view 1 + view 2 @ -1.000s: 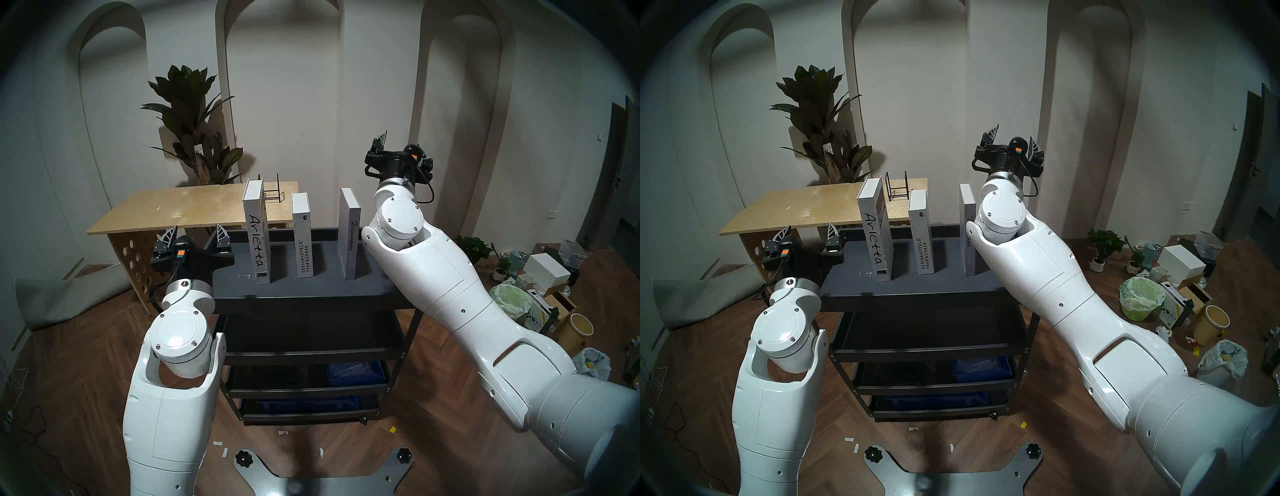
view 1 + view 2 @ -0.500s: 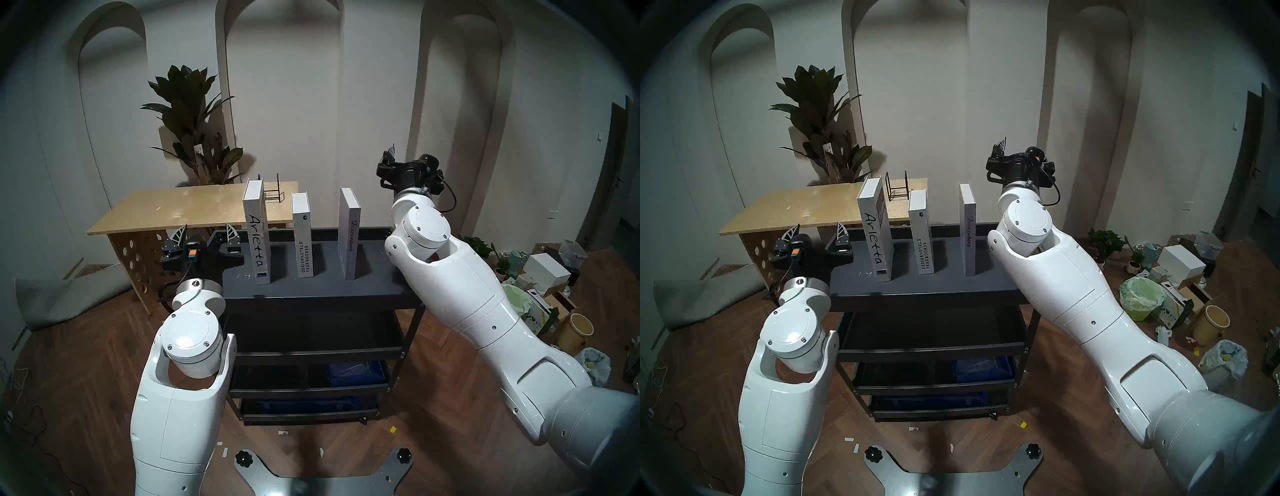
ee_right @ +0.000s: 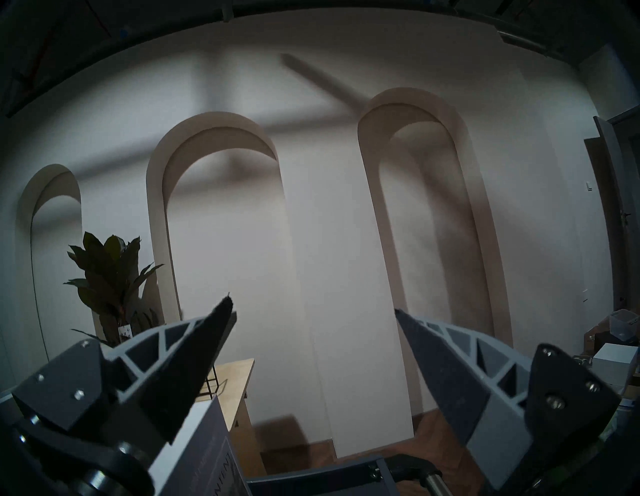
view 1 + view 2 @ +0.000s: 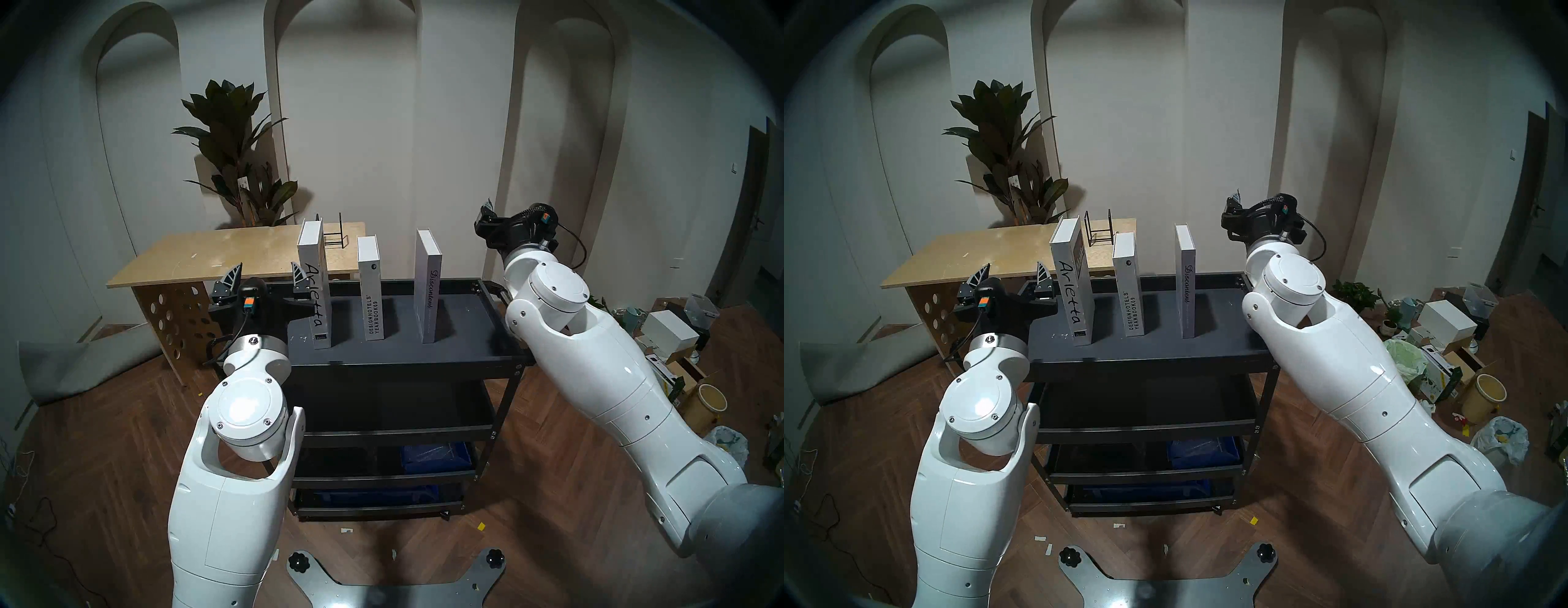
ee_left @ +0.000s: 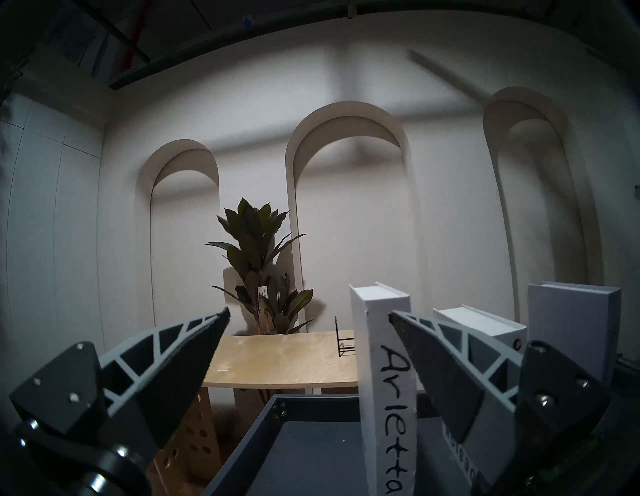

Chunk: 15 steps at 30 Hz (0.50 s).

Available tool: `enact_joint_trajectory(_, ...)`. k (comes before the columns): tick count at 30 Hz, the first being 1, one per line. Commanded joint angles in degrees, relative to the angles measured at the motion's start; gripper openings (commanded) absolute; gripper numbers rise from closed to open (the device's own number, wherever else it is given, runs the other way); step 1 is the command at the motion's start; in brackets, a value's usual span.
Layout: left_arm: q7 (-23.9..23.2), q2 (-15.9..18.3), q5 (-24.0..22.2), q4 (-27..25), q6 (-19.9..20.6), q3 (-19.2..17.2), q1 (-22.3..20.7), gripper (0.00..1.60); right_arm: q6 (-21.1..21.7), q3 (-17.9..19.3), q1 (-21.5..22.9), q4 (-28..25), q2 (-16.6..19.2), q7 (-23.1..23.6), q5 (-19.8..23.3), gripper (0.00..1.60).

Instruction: Sort the books onto the shelf by size, largest to the left

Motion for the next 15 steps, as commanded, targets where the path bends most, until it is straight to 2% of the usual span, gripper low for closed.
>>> enact_joint_trajectory(1,0.0,-0.6,0.7,-3.2,-0.2,2.2,-1.1,1.60,4.2,0.9,-2.9,-5.4,4.8,4.3,4.2,1.60)
enact_joint_trajectory(7,0.7,-0.7,1.3,-3.7,0.2,2.8,-0.8,1.60,8.2,-0.1,-4.5,-9.5,6.4,8.5,8.0,1.60)
enact_joint_trajectory(9,1.2,-0.8,1.6,-4.0,0.5,2.8,-0.5,1.60,10.7,-1.0,-4.8,-11.7,7.0,11.5,10.4,1.60)
enact_joint_trajectory(10,1.2,-0.8,1.6,-4.0,0.5,2.8,-0.5,1.60,10.7,-1.0,-4.8,-11.7,7.0,11.5,10.4,1.60)
enact_joint_trajectory(12,2.0,-0.8,2.1,-4.3,0.8,2.5,-0.3,1.60,13.9,-1.8,-4.8,-14.5,7.7,15.2,13.4,1.60)
enact_joint_trajectory(15,2.4,-0.8,2.2,-4.5,1.1,2.2,-0.2,1.60,15.4,-2.6,-4.1,-15.5,7.7,16.7,14.8,1.60)
